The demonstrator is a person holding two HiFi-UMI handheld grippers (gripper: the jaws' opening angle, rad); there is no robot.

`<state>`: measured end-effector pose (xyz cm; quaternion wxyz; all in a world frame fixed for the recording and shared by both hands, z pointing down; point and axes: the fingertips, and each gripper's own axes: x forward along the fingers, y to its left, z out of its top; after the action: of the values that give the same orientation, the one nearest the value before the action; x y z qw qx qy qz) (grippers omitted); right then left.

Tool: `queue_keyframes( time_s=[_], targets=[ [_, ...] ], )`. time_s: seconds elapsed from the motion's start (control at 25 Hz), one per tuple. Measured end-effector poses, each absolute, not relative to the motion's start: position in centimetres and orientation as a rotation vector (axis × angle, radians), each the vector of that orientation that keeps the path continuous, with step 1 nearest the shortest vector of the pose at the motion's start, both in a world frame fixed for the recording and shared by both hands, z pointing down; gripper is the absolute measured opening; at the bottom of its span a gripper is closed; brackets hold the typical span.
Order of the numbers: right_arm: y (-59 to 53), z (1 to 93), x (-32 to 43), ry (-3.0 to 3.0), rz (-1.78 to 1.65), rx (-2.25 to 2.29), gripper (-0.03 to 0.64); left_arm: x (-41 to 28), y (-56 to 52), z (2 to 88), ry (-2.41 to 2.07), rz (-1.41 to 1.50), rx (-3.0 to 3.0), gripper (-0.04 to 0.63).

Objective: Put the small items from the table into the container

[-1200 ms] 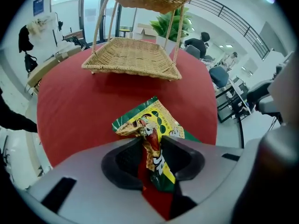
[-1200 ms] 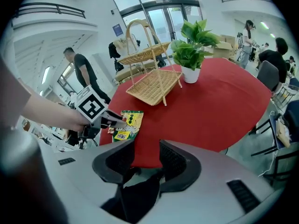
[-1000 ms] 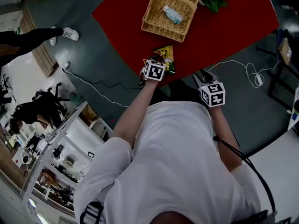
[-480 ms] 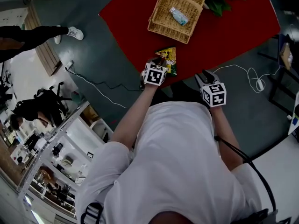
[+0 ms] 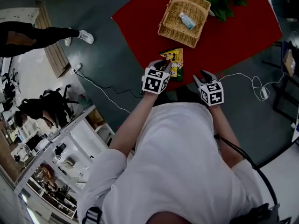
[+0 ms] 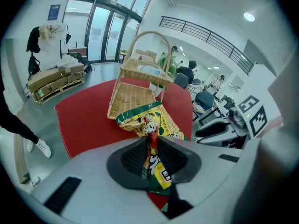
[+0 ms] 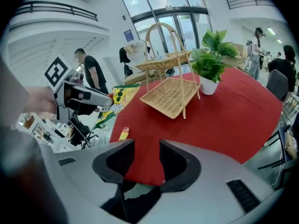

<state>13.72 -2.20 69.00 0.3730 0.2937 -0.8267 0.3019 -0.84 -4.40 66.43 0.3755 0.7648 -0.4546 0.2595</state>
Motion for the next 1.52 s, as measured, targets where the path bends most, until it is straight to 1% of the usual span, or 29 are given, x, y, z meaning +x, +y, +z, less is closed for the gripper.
queue_keyframes(
  time_s=[0.28,0.64,1.04,1.52],
  targets=[
    [-2.6,67.8,11.7,-2.158,0.736,0.762,0.173,-2.1,-6.5,59.3,-1.201,0.586,2.057,0.075],
    [-3.4,66.5,11.5,-2.176,0.703,0.833,0.173,-3.3,-10.5,56.4,-1.19,0.605,2.127,0.075],
    [-5.5,65.4,13.8,-2.159,0.712,0.98,0.173,-2.6,-17.4,54.9,-1.149,0.654,2.201,0.075],
    [-7.2,64.1,15.6,-2.161,0.726,1.085,0.173,-0.4,-22.1,56.2,-1.074,0.773,2.218,0.075]
  ],
)
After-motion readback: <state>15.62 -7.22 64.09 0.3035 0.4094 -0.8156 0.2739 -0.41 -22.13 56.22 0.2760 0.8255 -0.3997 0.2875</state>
